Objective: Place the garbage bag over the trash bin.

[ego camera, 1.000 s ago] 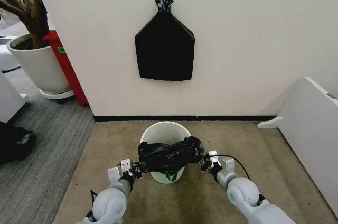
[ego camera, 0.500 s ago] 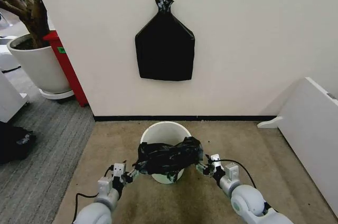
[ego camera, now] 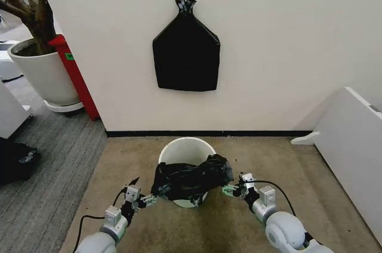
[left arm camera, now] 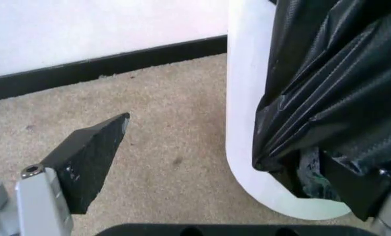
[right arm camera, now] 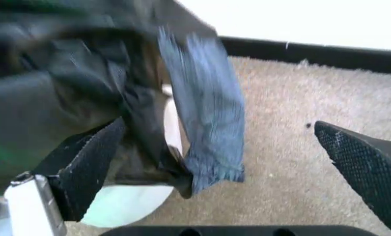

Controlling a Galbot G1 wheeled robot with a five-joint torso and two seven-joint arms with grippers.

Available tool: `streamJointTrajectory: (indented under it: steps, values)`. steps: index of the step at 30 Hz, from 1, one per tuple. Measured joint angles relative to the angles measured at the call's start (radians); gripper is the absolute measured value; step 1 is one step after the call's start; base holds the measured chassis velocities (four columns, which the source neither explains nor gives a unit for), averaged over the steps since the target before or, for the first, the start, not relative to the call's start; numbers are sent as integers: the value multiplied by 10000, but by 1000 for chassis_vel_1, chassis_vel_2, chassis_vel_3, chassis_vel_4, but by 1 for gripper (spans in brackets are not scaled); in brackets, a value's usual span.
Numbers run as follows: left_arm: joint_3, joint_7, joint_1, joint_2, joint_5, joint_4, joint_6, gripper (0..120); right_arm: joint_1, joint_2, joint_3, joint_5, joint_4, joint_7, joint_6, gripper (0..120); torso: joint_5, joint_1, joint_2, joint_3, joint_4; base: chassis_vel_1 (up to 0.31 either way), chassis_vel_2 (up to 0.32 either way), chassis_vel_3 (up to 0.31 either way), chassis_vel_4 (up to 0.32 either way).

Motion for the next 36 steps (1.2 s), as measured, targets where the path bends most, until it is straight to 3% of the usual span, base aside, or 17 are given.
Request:
streamJointTrajectory:
  steps: [9, 12, 17, 21, 24, 26, 30, 36]
  values:
    - [-14, 0, -36, 90, -260, -92, 12, 100, -619, -315, 310, 31, 1306, 446, -51, 100, 2, 0, 0, 0, 0, 0, 0, 0, 0]
    - [-19, -7, -62, 117, -397, -109, 39, 100, -802, -838, 292, 138, 2506, 459, -748, 100, -2, 0, 0, 0, -3, 0, 0, 0, 0]
    - [-24, -8, -114, 186, -486, -39, 51, 100, 259, -1542, -366, 360, 3407, 165, -2009, 100, 0, 0, 0, 1, 0, 0, 0, 0, 0]
    - [-29, -59, -177, 200, -608, -12, 77, 100, 2730, -2059, -1990, 1082, 3683, 151, -4006, 100, 0, 0, 0, 1, 2, 0, 0, 0, 0]
    - [-30, -102, -176, 198, -683, -66, 109, 100, 3782, -2081, -2816, 1179, 3580, 113, -4688, 100, 0, 0, 0, 2, 2, 0, 0, 0, 0]
    - [-32, -140, -175, 192, -719, -111, 135, 100, 5094, -1951, -3944, 1202, 3319, 201, -5334, 100, 1, 0, 0, 2, 3, 0, 0, 0, 0]
    - [-32, -189, -216, 157, -755, -167, 205, 100, 6516, -1708, -5437, 926, 2748, 328, -5523, 100, -1, 0, 0, 2, 3, 0, 0, 0, 0]
    - [-22, -195, -265, 36, -758, -167, 257, 100, 6840, -1510, -6185, 806, 2221, 663, -5509, 100, -1, 0, 0, 2, -1, 0, 0, 0, 0]
